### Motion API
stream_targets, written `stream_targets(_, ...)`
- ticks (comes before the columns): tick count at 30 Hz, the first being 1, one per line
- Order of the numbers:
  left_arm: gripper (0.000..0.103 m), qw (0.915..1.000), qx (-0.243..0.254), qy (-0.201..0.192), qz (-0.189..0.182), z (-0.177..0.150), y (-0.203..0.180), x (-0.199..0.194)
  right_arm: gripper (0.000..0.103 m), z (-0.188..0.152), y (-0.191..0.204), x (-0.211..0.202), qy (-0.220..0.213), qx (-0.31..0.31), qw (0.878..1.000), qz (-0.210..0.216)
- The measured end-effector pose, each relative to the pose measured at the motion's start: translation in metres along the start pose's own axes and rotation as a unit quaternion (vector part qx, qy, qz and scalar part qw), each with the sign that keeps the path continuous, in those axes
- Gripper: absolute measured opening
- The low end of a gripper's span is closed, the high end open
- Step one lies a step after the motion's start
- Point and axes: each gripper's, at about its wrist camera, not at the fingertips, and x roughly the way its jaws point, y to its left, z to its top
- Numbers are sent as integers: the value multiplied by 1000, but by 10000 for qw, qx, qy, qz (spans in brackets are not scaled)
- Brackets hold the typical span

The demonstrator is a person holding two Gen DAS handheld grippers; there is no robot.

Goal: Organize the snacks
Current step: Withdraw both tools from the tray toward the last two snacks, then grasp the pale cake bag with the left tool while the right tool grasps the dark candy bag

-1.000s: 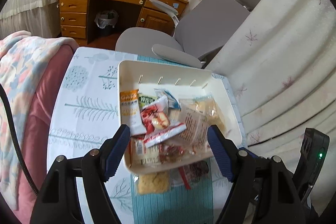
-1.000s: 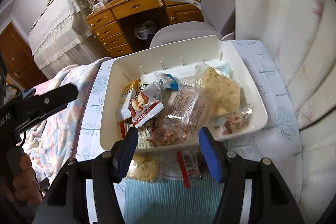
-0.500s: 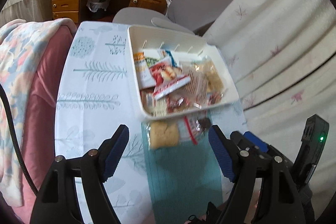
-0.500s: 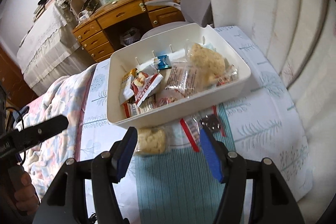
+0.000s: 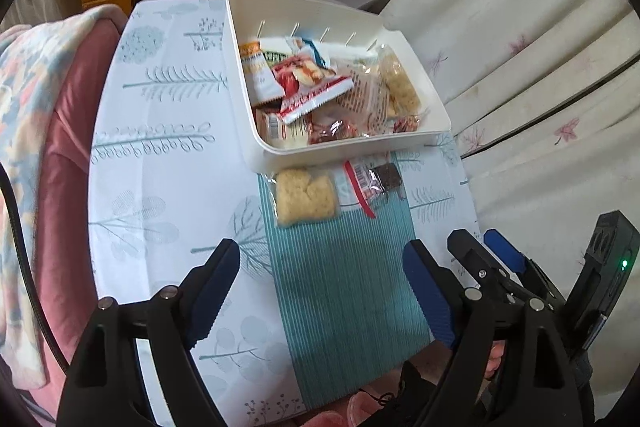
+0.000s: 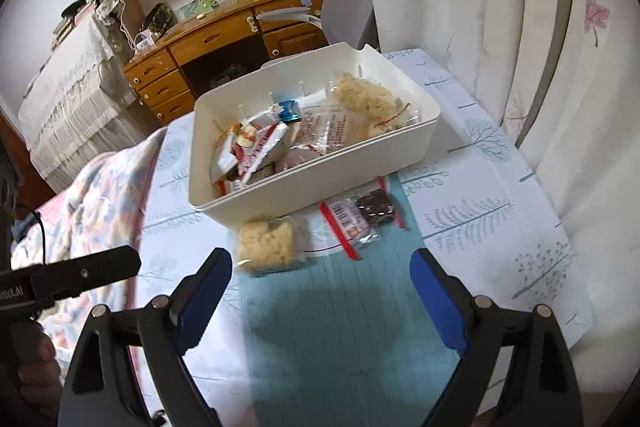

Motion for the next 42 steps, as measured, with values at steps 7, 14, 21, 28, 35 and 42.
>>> stream_targets(7, 83, 9993, -316, 119, 173, 2, -12, 25, 91, 1, -15, 13, 92, -486, 9988, -45)
stream_targets(14, 83, 9960, -702, 195, 514, 6, -25, 59, 87, 15, -35, 35, 290, -863, 9958, 102)
stream_targets(21, 83, 9895, -1092, 250, 915, 6, -33, 97, 81, 25, -52, 68, 605, -1311, 9883, 483)
stream_targets(28, 83, 9786, -1436, 295, 1445, 9, -33, 134, 69, 29, -63, 104, 906, -1748, 9772, 796)
stream_targets(35, 83, 9705, -1350, 492, 1937, 14, -36, 166, 60, 30, -69, 133, 891, -1826, 9744, 967)
stream_targets(42, 85, 9636, -1352, 619, 2223, 19, -34, 184, 51, 30, -66, 157, 957, -1921, 9722, 937)
